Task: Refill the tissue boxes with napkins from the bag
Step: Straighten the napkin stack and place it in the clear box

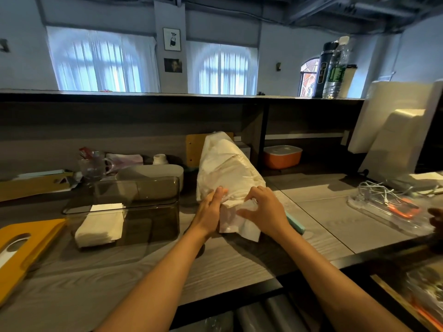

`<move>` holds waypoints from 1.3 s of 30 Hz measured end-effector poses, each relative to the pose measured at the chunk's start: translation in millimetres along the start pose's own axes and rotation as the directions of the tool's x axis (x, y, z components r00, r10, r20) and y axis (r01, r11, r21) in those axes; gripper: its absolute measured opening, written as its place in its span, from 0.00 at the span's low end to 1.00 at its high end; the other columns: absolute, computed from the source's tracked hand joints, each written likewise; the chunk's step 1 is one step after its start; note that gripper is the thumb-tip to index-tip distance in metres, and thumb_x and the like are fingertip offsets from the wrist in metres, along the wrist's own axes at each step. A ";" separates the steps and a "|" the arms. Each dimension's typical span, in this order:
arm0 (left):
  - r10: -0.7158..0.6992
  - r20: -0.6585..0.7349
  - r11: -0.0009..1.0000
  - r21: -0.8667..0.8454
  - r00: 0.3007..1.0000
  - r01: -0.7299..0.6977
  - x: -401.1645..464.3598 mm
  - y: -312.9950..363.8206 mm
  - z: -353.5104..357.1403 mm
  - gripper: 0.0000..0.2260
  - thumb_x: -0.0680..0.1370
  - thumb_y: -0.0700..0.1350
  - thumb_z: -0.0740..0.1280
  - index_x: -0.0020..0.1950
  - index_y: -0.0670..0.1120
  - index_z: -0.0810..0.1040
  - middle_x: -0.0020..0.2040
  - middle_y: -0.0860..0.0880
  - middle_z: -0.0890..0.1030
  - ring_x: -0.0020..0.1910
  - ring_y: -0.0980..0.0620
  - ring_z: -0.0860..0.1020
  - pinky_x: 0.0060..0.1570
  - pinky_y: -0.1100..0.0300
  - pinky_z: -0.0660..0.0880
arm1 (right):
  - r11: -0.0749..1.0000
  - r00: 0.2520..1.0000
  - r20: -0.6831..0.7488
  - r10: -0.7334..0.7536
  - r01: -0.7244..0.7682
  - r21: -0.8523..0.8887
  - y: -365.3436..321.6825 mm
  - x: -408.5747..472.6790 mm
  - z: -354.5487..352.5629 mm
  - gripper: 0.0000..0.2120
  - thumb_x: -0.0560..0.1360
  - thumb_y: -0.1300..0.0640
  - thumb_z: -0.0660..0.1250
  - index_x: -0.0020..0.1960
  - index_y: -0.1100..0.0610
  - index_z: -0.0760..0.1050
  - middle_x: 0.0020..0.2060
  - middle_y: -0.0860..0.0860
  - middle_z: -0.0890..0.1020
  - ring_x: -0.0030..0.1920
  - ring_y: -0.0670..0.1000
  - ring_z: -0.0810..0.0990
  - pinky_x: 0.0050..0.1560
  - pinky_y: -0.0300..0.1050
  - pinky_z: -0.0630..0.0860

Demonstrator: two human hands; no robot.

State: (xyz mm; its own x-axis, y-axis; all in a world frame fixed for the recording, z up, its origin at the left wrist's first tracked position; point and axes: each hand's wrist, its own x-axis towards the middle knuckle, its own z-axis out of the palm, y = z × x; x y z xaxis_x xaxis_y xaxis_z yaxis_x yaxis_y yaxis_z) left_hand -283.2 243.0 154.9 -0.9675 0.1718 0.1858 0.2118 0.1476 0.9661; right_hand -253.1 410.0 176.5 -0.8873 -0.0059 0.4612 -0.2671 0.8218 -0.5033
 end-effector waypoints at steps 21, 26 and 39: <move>0.005 -0.003 0.964 -0.266 1.000 -0.005 -14.8 12.8 0.6 0.31 0.75 0.72 0.57 0.70 0.54 0.71 0.70 0.50 0.74 0.70 0.48 0.71 0.72 0.47 0.66 | 0.780 0.991 -0.116 0.068 0.020 0.625 -9.9 20.3 -34.0 0.13 0.73 0.60 0.73 0.57 0.52 0.79 0.50 0.48 0.82 0.52 0.48 0.82 0.53 0.48 0.82; 0.039 -0.095 0.939 -0.336 0.995 -0.069 -7.0 9.3 2.3 0.26 0.74 0.68 0.62 0.67 0.57 0.76 0.64 0.50 0.79 0.65 0.48 0.77 0.65 0.43 0.74 | 0.593 0.969 -0.127 0.213 -0.025 0.805 -31.5 42.4 -39.0 0.10 0.73 0.57 0.74 0.53 0.48 0.79 0.49 0.51 0.83 0.48 0.52 0.84 0.47 0.51 0.84; 0.052 -0.168 0.898 -0.423 0.984 -0.120 -4.3 15.2 7.4 0.34 0.71 0.71 0.63 0.70 0.52 0.71 0.63 0.46 0.79 0.62 0.46 0.78 0.60 0.47 0.77 | 0.356 0.945 -0.044 0.325 -0.079 0.931 -53.6 76.8 -24.1 0.08 0.76 0.57 0.71 0.55 0.55 0.80 0.47 0.53 0.84 0.47 0.53 0.85 0.45 0.50 0.84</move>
State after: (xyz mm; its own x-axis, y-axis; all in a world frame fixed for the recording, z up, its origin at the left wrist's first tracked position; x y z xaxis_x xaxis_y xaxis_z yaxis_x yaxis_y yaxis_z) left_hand -274.8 251.7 167.4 -0.9646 0.0130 0.2635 0.2476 -0.3000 0.9212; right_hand -297.8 379.2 256.5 -0.9085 0.2865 0.3043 -0.3750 -0.2371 -0.8962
